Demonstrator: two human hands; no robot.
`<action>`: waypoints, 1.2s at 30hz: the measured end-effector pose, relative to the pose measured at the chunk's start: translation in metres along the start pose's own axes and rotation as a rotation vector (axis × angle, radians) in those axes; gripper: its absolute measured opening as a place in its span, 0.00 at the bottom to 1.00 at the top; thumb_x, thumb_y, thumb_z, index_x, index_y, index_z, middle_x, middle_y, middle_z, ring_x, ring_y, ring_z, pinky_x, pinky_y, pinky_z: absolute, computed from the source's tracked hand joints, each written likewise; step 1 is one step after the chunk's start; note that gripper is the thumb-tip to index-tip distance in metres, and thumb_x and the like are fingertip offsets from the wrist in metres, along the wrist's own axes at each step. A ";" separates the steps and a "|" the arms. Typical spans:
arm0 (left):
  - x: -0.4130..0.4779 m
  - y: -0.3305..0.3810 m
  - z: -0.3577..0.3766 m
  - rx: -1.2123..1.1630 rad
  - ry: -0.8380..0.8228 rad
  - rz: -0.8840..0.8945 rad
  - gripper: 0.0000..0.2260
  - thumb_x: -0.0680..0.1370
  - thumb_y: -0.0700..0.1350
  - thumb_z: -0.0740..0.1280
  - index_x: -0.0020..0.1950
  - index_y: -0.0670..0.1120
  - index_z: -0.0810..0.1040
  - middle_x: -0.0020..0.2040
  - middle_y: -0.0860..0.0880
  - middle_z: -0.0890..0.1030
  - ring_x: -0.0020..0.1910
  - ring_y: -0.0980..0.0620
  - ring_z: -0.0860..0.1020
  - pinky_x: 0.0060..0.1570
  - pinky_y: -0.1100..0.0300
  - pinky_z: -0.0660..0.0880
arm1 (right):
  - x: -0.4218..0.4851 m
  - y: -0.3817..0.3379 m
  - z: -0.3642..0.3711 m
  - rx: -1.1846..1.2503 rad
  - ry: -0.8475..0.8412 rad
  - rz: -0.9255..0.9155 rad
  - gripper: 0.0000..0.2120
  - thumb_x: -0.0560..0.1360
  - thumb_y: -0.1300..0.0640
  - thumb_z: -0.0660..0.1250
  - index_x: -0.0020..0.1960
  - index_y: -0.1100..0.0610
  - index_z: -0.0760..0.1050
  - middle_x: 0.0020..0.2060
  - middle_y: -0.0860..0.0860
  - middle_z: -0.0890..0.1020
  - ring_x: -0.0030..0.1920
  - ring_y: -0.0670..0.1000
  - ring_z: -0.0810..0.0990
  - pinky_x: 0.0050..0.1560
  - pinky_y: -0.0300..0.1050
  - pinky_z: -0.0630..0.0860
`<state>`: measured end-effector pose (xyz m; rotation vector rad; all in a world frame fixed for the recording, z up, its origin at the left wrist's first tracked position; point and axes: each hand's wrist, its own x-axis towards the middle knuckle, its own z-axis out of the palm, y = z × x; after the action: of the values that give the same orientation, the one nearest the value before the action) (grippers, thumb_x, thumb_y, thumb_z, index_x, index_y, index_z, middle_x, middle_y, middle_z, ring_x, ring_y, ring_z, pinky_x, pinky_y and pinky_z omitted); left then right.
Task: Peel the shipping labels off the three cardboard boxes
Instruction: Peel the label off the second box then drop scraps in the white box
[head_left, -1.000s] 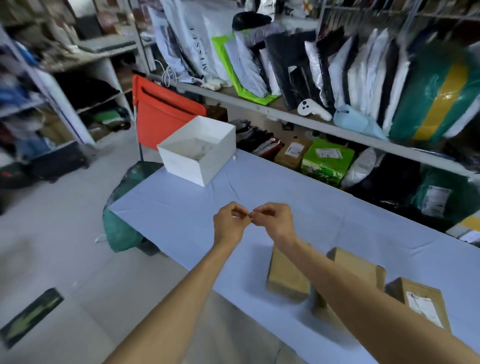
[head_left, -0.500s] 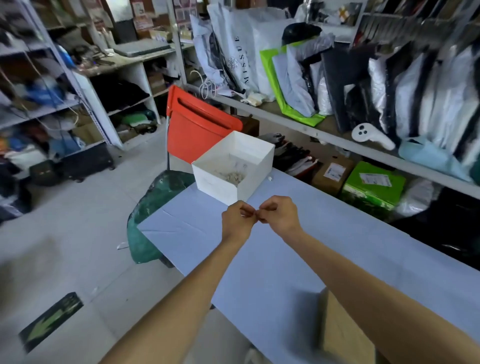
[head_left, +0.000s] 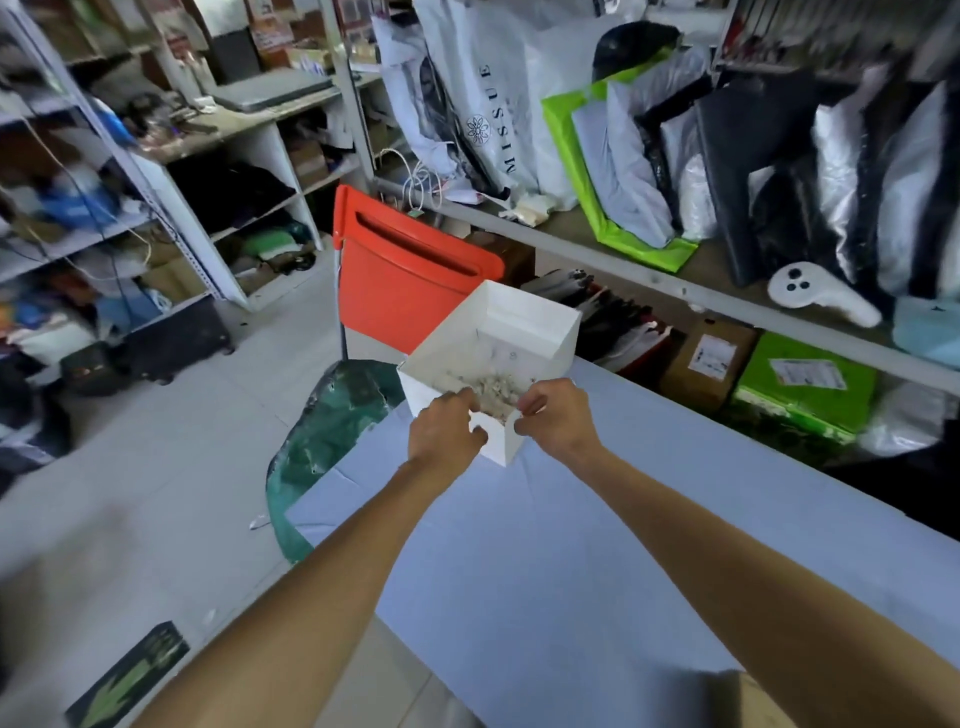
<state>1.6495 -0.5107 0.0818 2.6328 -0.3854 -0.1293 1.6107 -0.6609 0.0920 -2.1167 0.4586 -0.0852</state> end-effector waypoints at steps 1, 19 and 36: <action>0.009 -0.005 -0.003 0.031 -0.011 0.004 0.13 0.73 0.44 0.67 0.57 0.48 0.76 0.53 0.49 0.81 0.52 0.46 0.79 0.48 0.56 0.74 | 0.007 -0.003 0.004 -0.009 0.006 -0.003 0.08 0.63 0.68 0.74 0.42 0.63 0.81 0.41 0.56 0.84 0.41 0.52 0.80 0.41 0.40 0.74; 0.105 -0.036 -0.006 0.048 -0.131 0.027 0.11 0.74 0.46 0.67 0.55 0.48 0.75 0.53 0.47 0.80 0.53 0.45 0.77 0.48 0.54 0.73 | 0.122 -0.032 0.047 -0.305 -0.001 -0.039 0.17 0.70 0.64 0.70 0.58 0.60 0.77 0.57 0.54 0.79 0.56 0.54 0.78 0.53 0.44 0.74; 0.066 -0.018 0.009 0.085 -0.164 0.078 0.13 0.74 0.47 0.67 0.57 0.48 0.75 0.57 0.46 0.79 0.56 0.42 0.77 0.49 0.55 0.69 | 0.056 -0.009 0.009 -0.544 -0.144 -0.020 0.23 0.69 0.52 0.73 0.60 0.59 0.74 0.57 0.55 0.78 0.57 0.55 0.76 0.53 0.47 0.75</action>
<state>1.7158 -0.5184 0.0640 2.6941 -0.5596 -0.3105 1.6674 -0.6687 0.0880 -2.6368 0.4045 0.2022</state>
